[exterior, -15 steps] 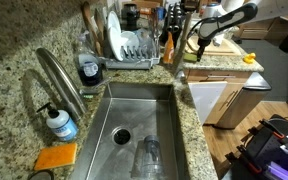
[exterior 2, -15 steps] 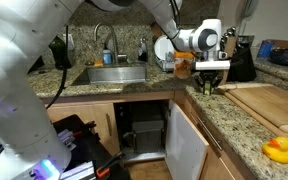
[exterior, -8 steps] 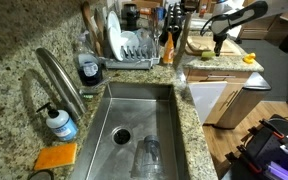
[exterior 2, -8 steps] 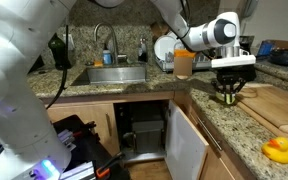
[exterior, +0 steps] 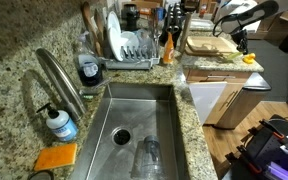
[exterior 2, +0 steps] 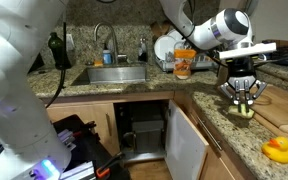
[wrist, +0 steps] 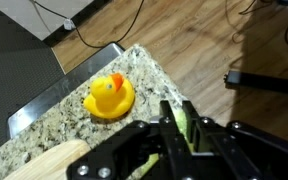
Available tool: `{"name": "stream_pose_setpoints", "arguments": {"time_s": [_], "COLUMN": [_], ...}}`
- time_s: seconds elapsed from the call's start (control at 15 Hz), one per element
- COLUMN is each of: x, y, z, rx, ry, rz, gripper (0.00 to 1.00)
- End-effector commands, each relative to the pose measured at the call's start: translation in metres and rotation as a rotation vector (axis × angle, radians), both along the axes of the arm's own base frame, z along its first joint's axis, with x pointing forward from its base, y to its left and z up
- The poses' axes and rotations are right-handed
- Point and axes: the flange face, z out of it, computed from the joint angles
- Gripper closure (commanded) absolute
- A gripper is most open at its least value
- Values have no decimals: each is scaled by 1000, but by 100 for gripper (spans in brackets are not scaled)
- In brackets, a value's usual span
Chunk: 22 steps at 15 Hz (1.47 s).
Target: Use the sponge to clean the smaller part of the base top near the edge, pick up the duck plush toy , put it in the sink and open the tap
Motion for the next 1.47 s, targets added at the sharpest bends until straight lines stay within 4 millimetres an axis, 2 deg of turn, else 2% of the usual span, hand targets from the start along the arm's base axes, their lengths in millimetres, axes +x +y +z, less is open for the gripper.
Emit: {"name": "stream_pose_setpoints", "arguments": {"time_s": [0.0,0.27,0.53,0.67,0.8,1.2,1.4], "x": [9,39,64,71,81,128,129], "y": [37,102,145,162,176,241,234], "z": [-18,-59,-93,-100,-95,-65,-56], "rx": [36,141,158,167,174,209,177], "ry": [100,142,158,172,159,11,-22], "rz": [63,246,411,459,500,679,702], "gripper": [96,96,96,96,96,96,96]}}
